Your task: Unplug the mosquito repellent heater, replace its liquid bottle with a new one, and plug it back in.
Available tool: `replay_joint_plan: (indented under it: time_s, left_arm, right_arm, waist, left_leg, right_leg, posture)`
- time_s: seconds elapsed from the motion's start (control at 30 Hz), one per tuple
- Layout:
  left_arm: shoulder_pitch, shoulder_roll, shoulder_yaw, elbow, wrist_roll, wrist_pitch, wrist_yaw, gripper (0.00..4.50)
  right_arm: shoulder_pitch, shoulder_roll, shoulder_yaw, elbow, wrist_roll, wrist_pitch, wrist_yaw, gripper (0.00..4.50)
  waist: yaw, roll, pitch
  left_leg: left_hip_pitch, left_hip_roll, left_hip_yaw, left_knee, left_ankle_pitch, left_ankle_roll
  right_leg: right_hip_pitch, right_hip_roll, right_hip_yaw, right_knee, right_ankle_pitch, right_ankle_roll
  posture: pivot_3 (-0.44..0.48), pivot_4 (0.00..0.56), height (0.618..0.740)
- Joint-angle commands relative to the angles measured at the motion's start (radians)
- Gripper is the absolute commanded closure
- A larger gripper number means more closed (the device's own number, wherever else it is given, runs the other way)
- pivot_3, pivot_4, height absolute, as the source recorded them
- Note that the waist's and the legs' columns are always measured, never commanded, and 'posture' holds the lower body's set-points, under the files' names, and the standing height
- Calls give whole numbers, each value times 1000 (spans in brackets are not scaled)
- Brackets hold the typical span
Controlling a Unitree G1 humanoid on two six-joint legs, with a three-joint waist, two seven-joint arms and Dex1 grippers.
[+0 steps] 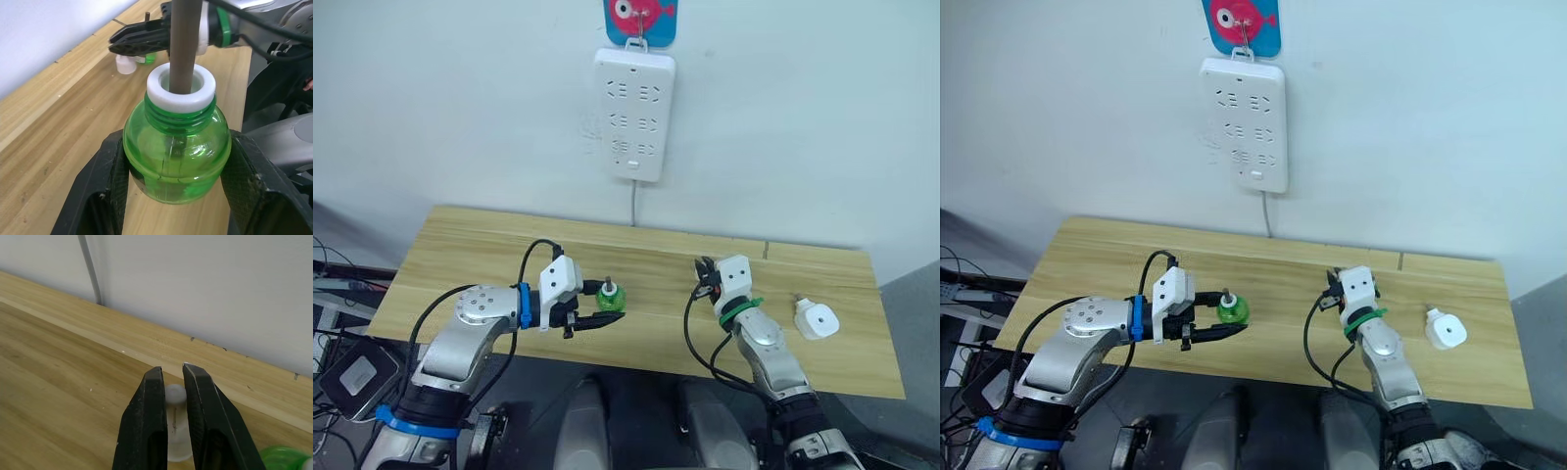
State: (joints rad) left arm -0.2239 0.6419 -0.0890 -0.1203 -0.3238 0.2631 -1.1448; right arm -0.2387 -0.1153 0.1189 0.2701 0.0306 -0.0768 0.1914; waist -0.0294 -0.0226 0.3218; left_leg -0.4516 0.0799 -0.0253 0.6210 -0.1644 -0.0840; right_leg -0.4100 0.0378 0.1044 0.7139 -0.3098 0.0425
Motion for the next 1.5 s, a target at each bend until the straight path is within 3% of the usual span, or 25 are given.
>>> replay_joint_plan:
  time_s: [0.03,0.53,0.7,0.8,0.93,1.17,1.23,1.33,1.5]
  left_arm:
    - [6,9,19,-53,-29,11,8,2250]
    - [5,10,14,-62,-32,27,20,2250]
    - [-12,4,10,-48,-30,26,19,2250]
    - [-17,2,10,-39,-28,20,19,2250]
    - [-18,-3,7,-30,-25,11,19,2250]
    - [-53,-23,0,29,-14,-29,14,2250]
    - [-82,-32,-4,64,-8,-49,8,2250]
    - [-132,-47,-14,111,-2,-77,-5,2250]
    - [-222,-82,-40,174,8,-117,-29,2250]
  right_arm:
    - [-27,22,-20,43,-3,-48,-16,4301]
    - [-50,39,-58,135,-21,-79,-62,4301]
    - [-49,51,-65,131,-19,-77,-72,2656]
    - [-42,47,-66,107,-20,-79,-65,1427]
    - [-3,20,-49,-22,9,-47,11,127]
    - [65,-125,26,-507,229,296,304,127]
    - [41,-195,28,-600,321,416,394,499]
    - [-20,-307,37,-670,414,543,525,1414]
    - [-141,-399,39,-671,486,627,649,1414]
  waist:
    - [0,0,5]
    - [1,1,18]
    - [1,1,19]
    - [1,1,19]
    - [1,1,19]
    - [-2,2,19]
    - [-1,2,19]
    - [-1,1,18]
    - [-1,-1,16]
  left_leg:
    - [0,0,0,0,0,0]
    - [0,0,1,-6,0,0]
    - [1,0,1,-8,0,0]
    - [1,0,1,-10,0,0]
    - [0,0,1,-11,0,0]
    - [0,0,1,-12,0,-1]
    - [0,0,0,-12,1,-2]
    - [0,-1,0,-11,2,-3]
    - [-1,-1,-1,-10,2,-3]
  right_leg:
    - [0,0,0,0,0,0]
    - [-2,0,0,-2,-1,-1]
    - [-2,0,0,-2,-2,-2]
    - [-3,0,0,-2,-2,-2]
    - [-4,0,0,-2,-2,-3]
    - [-5,0,0,-2,-3,-3]
    - [-4,0,-1,-2,-3,-3]
    - [-4,0,-1,-3,-3,-3]
    - [-3,-1,-3,-3,-3,-2]
  posture:
    - [71,376,740]
    - [76,387,740]
    - [73,385,740]
    - [69,381,740]
    - [59,376,740]
    - [17,338,740]
    - [6,322,740]
    - [-8,294,740]
    - [-17,266,740]
